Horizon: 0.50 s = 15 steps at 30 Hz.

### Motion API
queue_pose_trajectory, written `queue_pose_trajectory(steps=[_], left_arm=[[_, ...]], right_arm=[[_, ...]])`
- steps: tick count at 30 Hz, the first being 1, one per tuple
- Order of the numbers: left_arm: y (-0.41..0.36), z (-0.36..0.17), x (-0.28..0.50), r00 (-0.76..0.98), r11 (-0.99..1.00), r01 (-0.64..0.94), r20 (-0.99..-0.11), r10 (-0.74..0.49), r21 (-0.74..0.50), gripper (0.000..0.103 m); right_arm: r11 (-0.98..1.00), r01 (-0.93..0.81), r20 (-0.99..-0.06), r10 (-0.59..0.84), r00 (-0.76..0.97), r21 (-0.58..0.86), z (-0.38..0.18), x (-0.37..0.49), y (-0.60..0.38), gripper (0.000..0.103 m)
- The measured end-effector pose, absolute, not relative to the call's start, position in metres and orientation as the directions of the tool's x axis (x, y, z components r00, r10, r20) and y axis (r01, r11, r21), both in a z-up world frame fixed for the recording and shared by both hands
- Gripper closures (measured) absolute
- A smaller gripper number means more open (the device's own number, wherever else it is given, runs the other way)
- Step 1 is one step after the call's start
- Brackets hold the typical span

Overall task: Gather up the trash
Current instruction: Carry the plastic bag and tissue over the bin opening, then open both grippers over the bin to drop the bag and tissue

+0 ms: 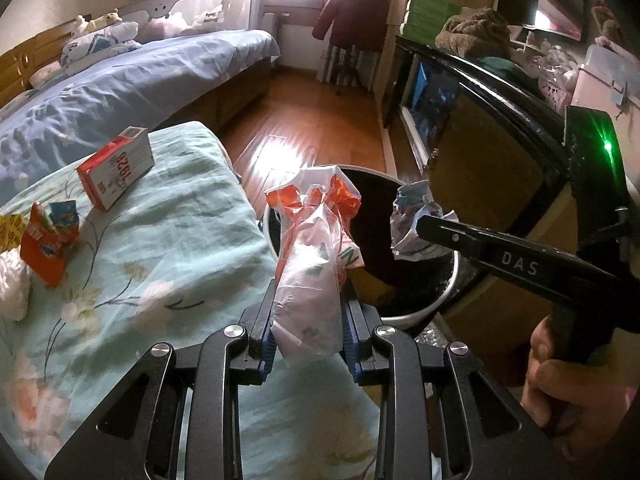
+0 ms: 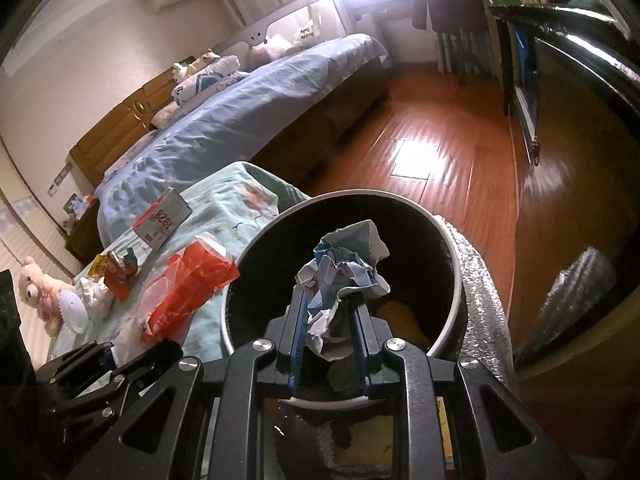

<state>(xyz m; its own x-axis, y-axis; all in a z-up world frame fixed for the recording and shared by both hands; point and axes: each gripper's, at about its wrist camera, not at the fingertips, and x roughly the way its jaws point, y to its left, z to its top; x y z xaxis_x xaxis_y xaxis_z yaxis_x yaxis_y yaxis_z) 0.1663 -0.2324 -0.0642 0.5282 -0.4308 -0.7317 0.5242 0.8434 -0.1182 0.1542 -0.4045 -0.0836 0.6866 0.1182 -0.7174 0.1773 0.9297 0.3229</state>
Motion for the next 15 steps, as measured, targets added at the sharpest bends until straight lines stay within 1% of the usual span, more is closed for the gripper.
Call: queue_pose_trajectory(steps=[4, 11, 13, 14, 15], left_arm=[[-0.239, -0.066, 0.171, 0.523, 0.842, 0.528, -0.738, -0.428, -0.114, 0.077], [-0.247, -0.067, 0.178, 0.512, 0.840, 0.529, -0.744, -0.430, -0.122, 0.076], [-0.247, -0.068, 0.179, 0.513, 0.842, 0.526, -0.743, -0.429, -0.123, 0.073], [-0.247, -0.068, 0.180, 0.512, 0.842, 0.525, -0.744, -0.430, -0.126, 0.070], [-0.247, -0.068, 0.180, 0.509, 0.842, 0.523, -0.745, -0.431, -0.130, 0.064]], right_arm=[[0.926, 0.190, -0.723, 0.116, 0.681, 0.328, -0.086, 0.160, -0.410, 0.081], [0.920, 0.205, -0.731, 0.116, 0.673, 0.334, -0.089, 0.166, -0.417, 0.078], [0.915, 0.210, -0.729, 0.121, 0.674, 0.345, -0.089, 0.166, -0.419, 0.073], [0.912, 0.214, -0.728, 0.123, 0.674, 0.351, -0.090, 0.166, -0.421, 0.066], [0.909, 0.215, -0.726, 0.124, 0.677, 0.356, -0.089, 0.165, -0.422, 0.063]])
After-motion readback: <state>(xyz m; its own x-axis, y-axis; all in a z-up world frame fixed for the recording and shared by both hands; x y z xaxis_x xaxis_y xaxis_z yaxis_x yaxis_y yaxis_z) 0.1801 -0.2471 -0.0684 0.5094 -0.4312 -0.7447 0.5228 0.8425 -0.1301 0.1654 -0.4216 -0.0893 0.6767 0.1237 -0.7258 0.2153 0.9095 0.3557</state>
